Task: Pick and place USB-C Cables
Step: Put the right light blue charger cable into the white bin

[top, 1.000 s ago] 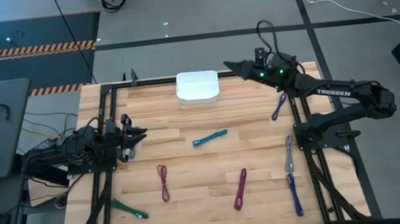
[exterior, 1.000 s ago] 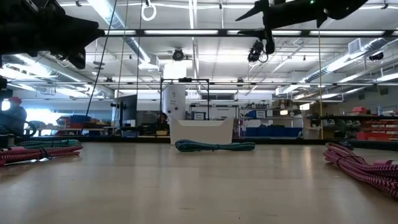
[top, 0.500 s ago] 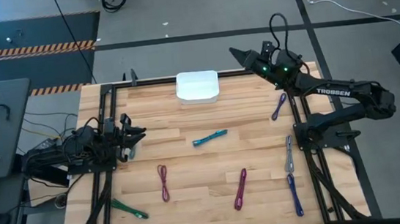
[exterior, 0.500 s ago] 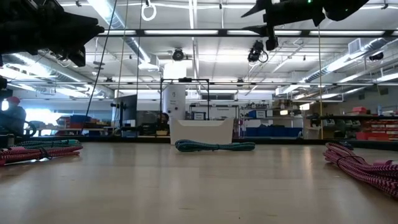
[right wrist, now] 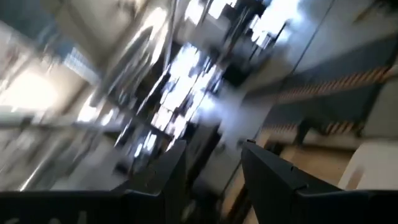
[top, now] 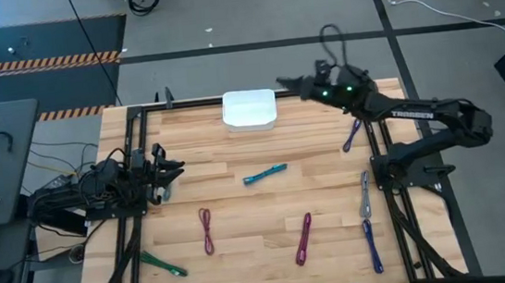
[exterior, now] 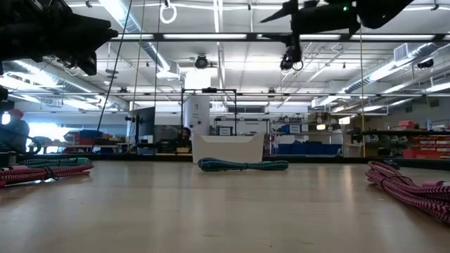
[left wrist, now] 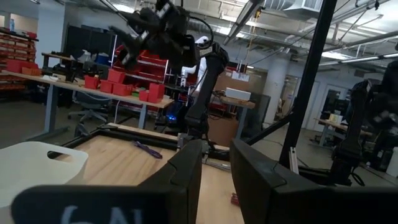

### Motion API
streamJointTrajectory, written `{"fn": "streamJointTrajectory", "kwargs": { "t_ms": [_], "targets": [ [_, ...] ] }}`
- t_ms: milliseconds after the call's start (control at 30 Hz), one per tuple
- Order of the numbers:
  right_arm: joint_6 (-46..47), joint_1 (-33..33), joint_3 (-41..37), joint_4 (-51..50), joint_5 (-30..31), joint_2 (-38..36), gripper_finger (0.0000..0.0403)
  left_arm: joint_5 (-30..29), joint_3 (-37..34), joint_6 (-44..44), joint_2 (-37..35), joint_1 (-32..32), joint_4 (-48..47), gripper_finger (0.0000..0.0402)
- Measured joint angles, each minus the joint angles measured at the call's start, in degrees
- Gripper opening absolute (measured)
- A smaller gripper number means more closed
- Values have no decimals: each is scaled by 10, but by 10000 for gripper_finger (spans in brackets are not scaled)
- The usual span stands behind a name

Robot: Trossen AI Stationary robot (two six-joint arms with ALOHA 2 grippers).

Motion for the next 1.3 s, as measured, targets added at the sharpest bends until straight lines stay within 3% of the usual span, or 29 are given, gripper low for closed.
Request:
{"fn": "streamJointTrajectory", "kwargs": {
  "t_ms": [267, 500, 600, 733, 867, 967, 1133, 1300],
  "targets": [
    [-33, 5, 55, -105, -309, 128, 158, 0, 0, 1, 0, 0, 0, 88],
    [-49, 24, 106, -129, -473, 258, 158, 0, 0, 1, 0, 0, 0, 90],
    [-98, 40, 146, -134, -506, 299, 155, 0, 0, 1, 0, 0, 0, 86],
    [-245, 79, 235, -250, -457, 323, 138, 0, 0, 1, 0, 0, 0, 83],
    [-455, 121, 336, -475, -298, 344, 116, 0, 0, 1, 0, 0, 0, 83],
    [-553, 150, 370, -562, -215, 361, 109, 0, 0, 1, 0, 0, 0, 87],
    [-635, 171, 372, -599, -193, 397, 113, 0, 0, 1, 0, 0, 0, 89],
    [-695, 171, 371, -629, -159, 446, 144, 0, 0, 0, 0, 0, 0, 83]
  ]
}}
